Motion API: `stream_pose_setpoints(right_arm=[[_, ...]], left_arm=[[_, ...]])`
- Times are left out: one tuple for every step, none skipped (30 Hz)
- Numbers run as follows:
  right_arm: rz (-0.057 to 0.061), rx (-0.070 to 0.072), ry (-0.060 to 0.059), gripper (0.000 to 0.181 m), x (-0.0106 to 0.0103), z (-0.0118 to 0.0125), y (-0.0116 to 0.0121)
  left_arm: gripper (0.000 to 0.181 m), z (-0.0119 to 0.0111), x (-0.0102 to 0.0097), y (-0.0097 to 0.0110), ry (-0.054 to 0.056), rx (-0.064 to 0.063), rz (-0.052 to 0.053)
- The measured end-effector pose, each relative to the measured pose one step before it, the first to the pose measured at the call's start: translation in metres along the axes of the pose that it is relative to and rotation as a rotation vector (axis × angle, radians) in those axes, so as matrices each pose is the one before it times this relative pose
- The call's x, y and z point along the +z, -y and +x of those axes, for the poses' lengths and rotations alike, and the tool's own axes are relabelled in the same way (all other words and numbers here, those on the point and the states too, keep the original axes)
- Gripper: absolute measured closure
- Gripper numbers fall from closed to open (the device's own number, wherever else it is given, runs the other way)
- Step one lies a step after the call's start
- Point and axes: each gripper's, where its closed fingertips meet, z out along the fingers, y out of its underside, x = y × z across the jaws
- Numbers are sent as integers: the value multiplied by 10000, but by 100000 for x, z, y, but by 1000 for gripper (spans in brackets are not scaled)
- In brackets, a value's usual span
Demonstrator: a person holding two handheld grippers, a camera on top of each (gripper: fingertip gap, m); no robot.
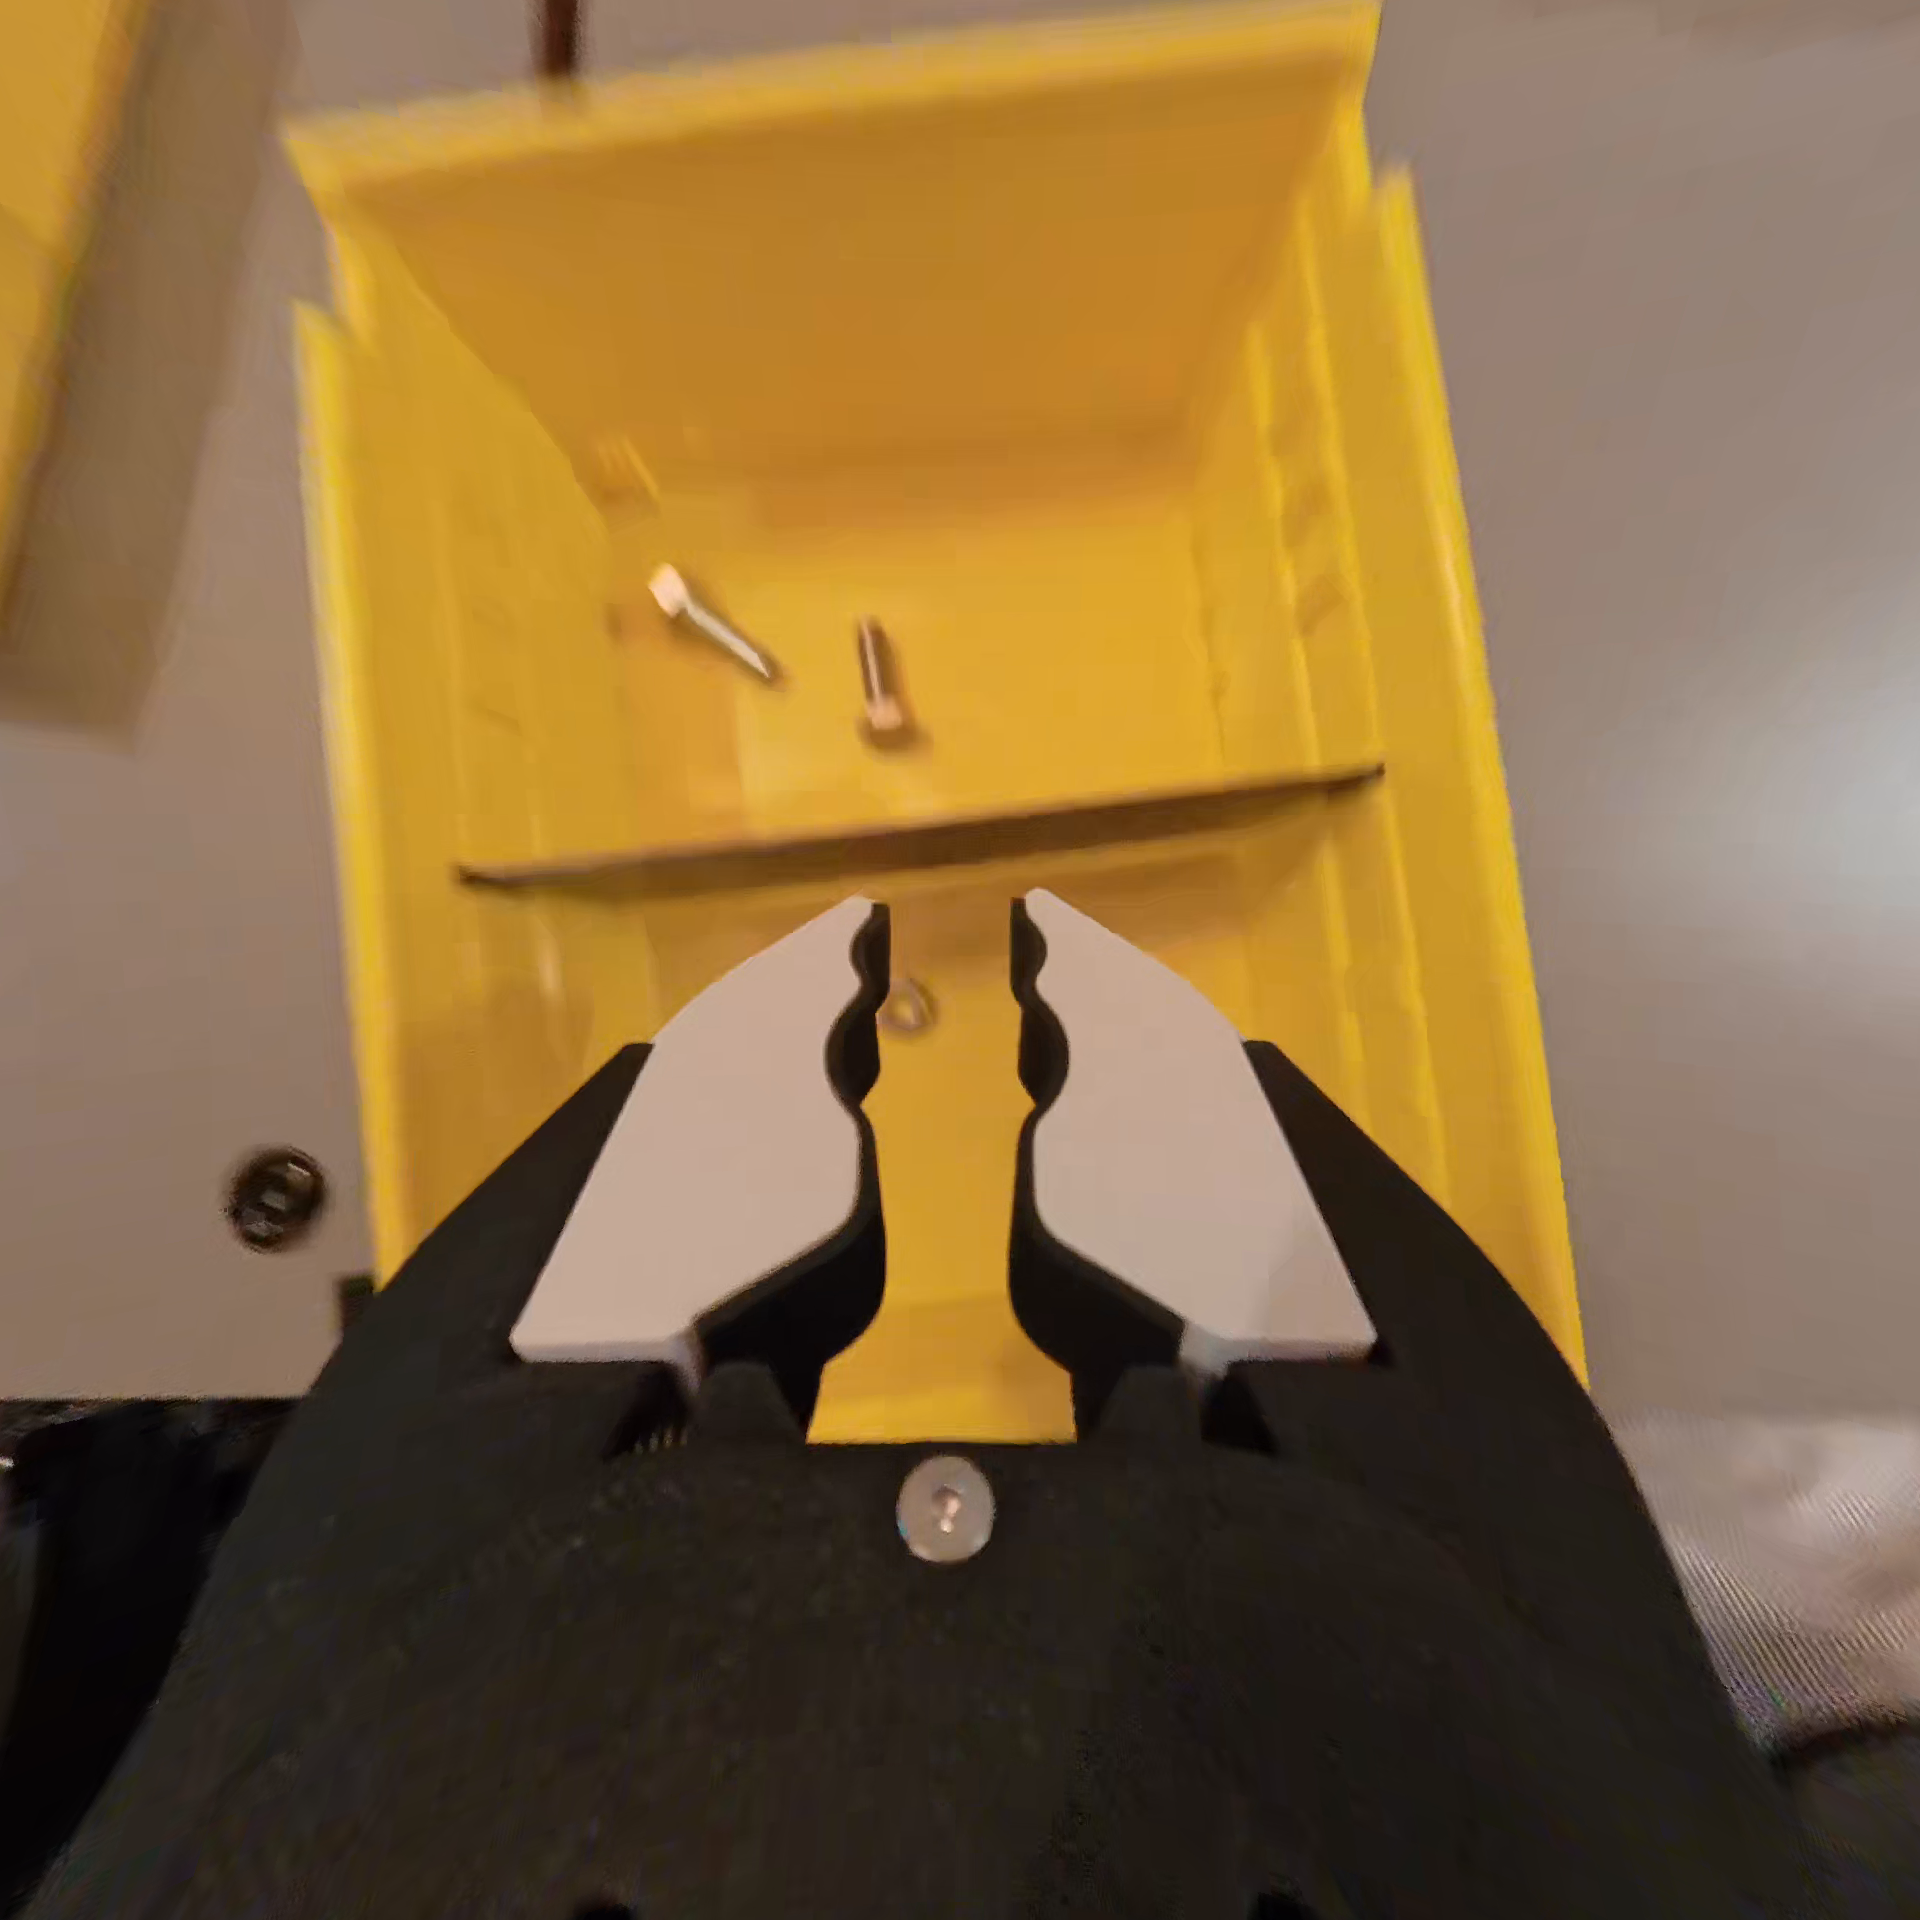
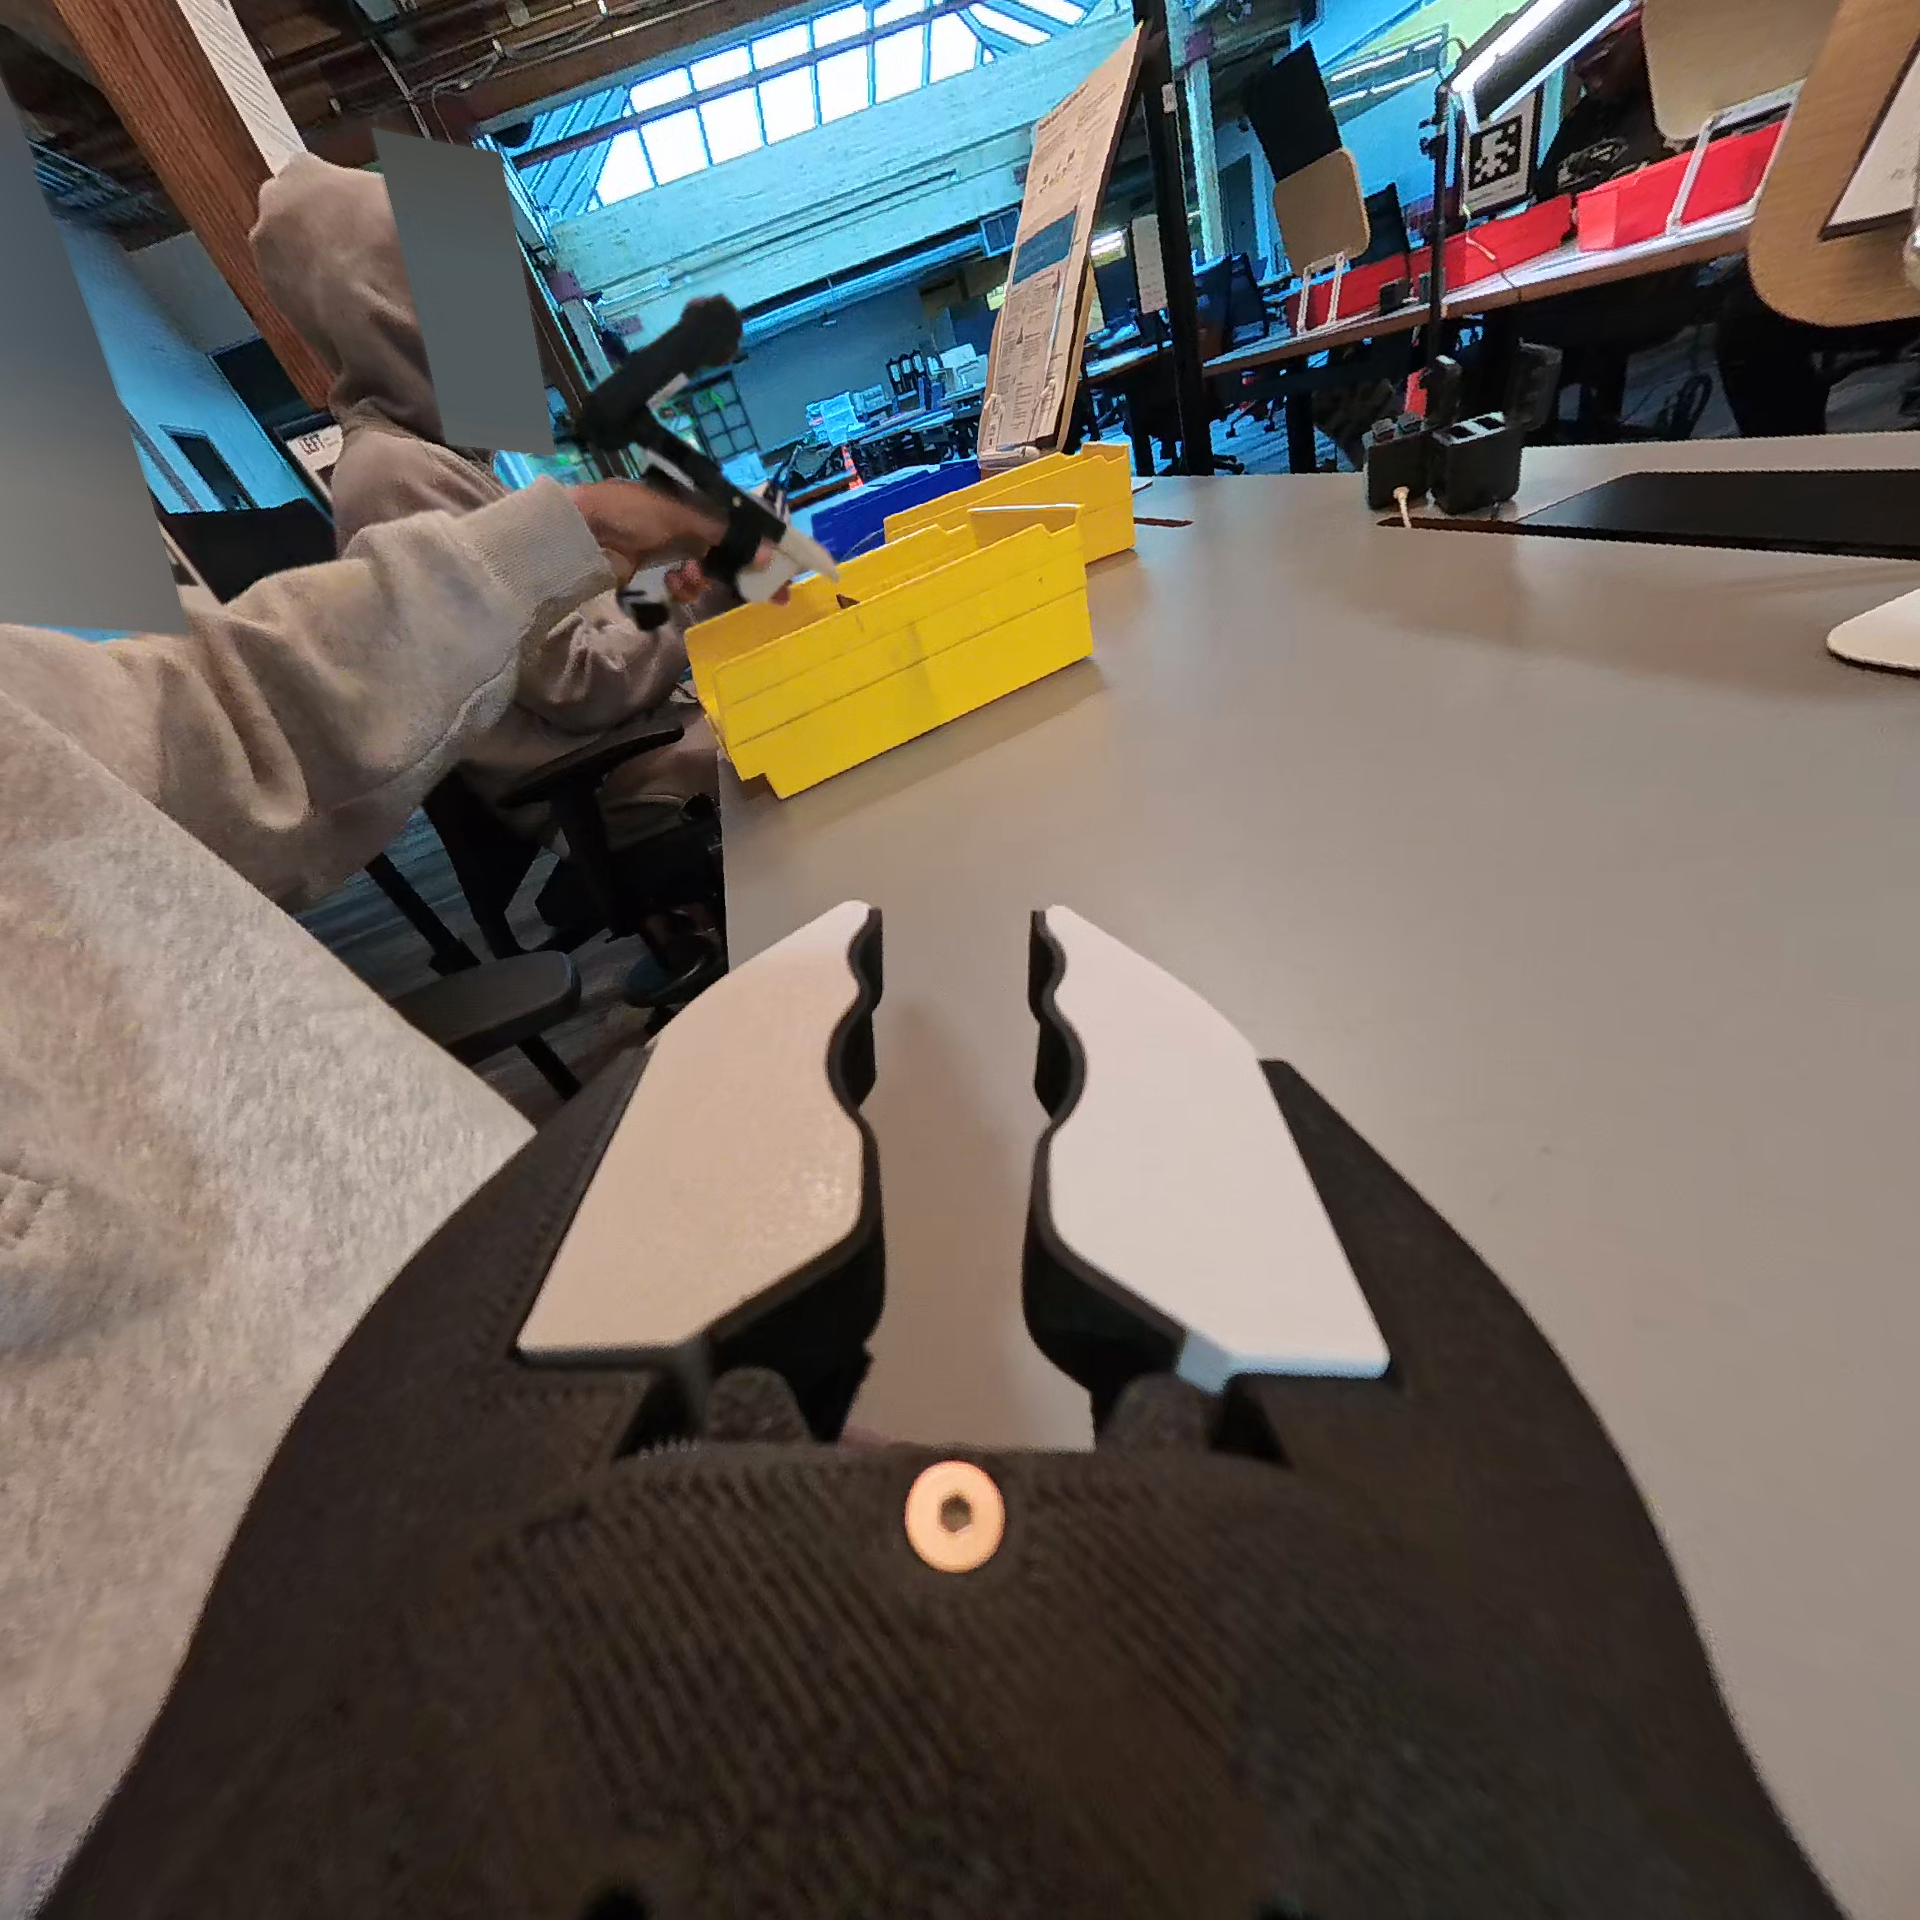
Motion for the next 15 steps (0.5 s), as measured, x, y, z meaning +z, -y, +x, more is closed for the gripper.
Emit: stream_pose_setpoints(right_arm=[[-20,98,32,154,87,56,-115],[17,116,56,155,93,-24,-24],[46,101,57,155,105,-55,42],[34,56,27,155,91,-49,56],[-2,-2,-14,155,85,-39,10],[-35,-56,-50,155,58,-13,-44],[-56,-89,-74,155,38,-7,-87],[-60,-100,-78,155,5,-10,-86],[-48,-101,-71,155,2,-35,-54],[-29,-107,-69,155,-8,-33,-7],[-21,-112,-65,155,-5,-12,2],[-23,-99,-51,156,20,7,-4],[-25,-70,-20,156,55,5,-18],[-23,-20,15,156,95,0,-52],[-12,40,59,156,132,-51,-53]], left_arm=[[159,268,517,-1800,-444,-137,-696],[160,-131,734,-1546,-162,3,-635],[160,-430,855,-1167,106,116,-481],[160,-447,909,-903,166,144,-440],[160,-216,890,-631,58,152,-388],[161,28,826,-350,-52,114,-302],[158,123,726,-202,-108,65,-299],[156,57,620,-113,-47,49,-284],[154,-56,521,-26,39,41,-244],[152,-193,412,-21,140,18,-231],[150,-244,294,45,190,36,-162],[149,-145,211,70,128,24,-100],[147,45,16,397,-10,-56,160],[149,90,71,98,-39,-37,-23],[153,13,5,176,34,-23,72]])
